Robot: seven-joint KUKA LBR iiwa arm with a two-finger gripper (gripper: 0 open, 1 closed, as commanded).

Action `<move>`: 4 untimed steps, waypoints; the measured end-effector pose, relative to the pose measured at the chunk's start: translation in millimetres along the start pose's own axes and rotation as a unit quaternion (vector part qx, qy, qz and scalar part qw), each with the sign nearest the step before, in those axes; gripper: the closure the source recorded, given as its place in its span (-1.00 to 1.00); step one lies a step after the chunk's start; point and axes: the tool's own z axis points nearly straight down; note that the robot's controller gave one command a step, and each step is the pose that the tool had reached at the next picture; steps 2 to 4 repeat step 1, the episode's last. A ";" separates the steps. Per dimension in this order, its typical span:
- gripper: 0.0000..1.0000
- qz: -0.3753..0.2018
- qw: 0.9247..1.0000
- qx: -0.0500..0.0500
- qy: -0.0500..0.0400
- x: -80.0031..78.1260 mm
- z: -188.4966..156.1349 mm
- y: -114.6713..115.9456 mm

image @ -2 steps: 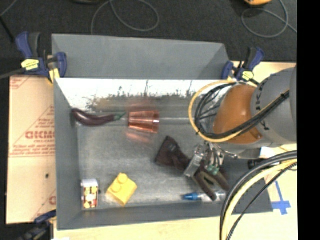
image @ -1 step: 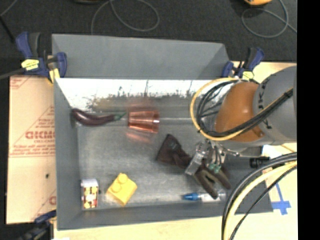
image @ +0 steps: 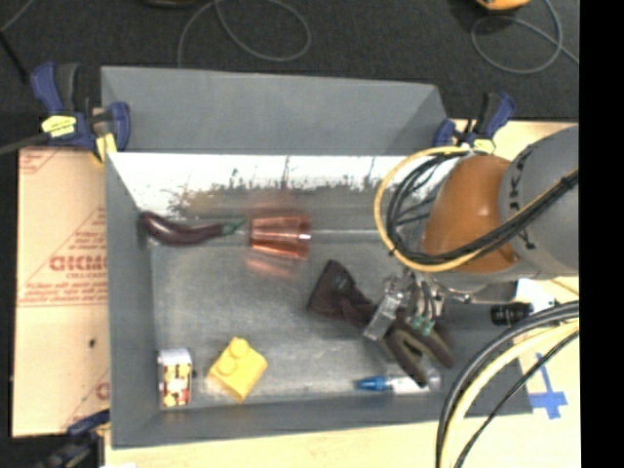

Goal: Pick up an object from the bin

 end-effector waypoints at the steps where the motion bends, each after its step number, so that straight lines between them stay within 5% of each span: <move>1: 1.00 0.000 1.000 0.000 -0.001 -0.4 -15.3 0.0; 4: 1.00 0.000 1.000 0.000 -0.001 -0.4 -15.3 0.0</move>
Offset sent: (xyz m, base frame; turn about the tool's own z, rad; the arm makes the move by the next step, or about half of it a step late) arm 0.0000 -0.0001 0.0490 0.0000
